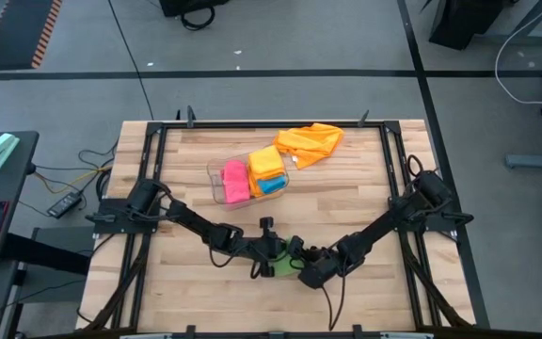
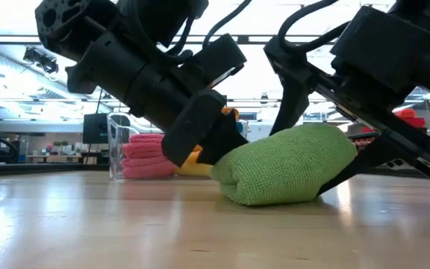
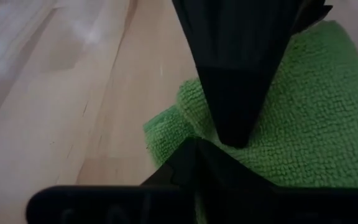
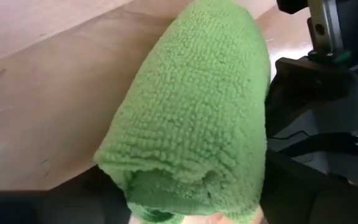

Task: Fold microfiber towels
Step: Put the folded green microfiber cloth into the transparent bin

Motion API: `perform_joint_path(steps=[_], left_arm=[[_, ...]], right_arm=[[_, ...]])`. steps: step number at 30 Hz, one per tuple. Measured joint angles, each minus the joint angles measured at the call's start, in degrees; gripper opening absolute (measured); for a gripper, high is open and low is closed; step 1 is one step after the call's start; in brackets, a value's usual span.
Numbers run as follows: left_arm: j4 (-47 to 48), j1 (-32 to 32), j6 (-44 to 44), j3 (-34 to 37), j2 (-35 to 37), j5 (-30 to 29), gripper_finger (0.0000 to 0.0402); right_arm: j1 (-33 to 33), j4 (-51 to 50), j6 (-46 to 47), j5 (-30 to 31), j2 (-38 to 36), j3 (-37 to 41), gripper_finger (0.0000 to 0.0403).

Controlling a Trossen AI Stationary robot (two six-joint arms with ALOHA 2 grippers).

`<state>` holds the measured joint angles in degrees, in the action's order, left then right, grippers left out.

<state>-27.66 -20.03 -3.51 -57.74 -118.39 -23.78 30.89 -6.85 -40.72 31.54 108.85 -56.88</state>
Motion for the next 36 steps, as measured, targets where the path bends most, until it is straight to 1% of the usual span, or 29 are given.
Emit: perform_joint_path(steps=[5,8,11,15,17,19,21,23,25,29,33,36], left_arm=[[0.28,0.00,2.08,0.00,-0.02,-0.67,0.0013],[1.52,-0.23,2.43,0.00,0.28,-4.95,0.0020],[6.09,-0.71,3.27,0.00,2.58,-7.99,0.0042],[14.92,-0.83,2.29,0.00,6.44,-8.29,0.0067],[19.53,-1.36,-0.52,0.02,8.54,-8.40,0.0073],[22.70,-2.35,-3.72,0.02,10.21,-9.49,0.0073],[24.12,-3.94,-4.63,0.02,10.82,-11.55,0.0068],[23.81,-5.85,-3.64,0.21,10.82,-13.39,0.0057],[20.65,-7.13,-2.09,1.46,10.82,-13.77,0.0046],[11.51,-7.87,-1.84,6.50,10.82,-11.41,0.0025],[3.15,-7.80,-1.83,10.39,11.43,-6.85,0.0010],[2.58,-8.00,-1.67,12.57,13.22,-5.97,0.0008]], right_arm=[[-0.06,0.43,0.52,-0.61,0.09,0.02,0.0201],[0.18,0.46,2.37,-0.81,0.09,0.02,0.0157],[0.44,0.33,4.58,-1.00,0.09,0.02,0.0116],[0.78,-0.69,5.73,-1.11,-0.11,0.02,0.0068],[1.00,-2.02,5.92,-0.62,-0.71,0.02,0.0052],[1.09,-4.30,6.44,1.69,-1.69,0.02,0.0047],[0.69,-7.51,7.05,4.36,-2.92,0.02,0.0046],[-0.27,-9.29,8.03,5.80,-4.44,0.02,0.0045],[-1.38,-9.95,9.12,6.09,-6.20,0.00,0.0045],[-3.98,-11.80,9.23,6.80,-9.65,0.00,0.0044],[-6.91,-12.09,8.82,8.33,-13.00,-0.02,0.0043],[-8.75,-11.54,8.48,11.97,-15.06,-0.02,0.0043]])
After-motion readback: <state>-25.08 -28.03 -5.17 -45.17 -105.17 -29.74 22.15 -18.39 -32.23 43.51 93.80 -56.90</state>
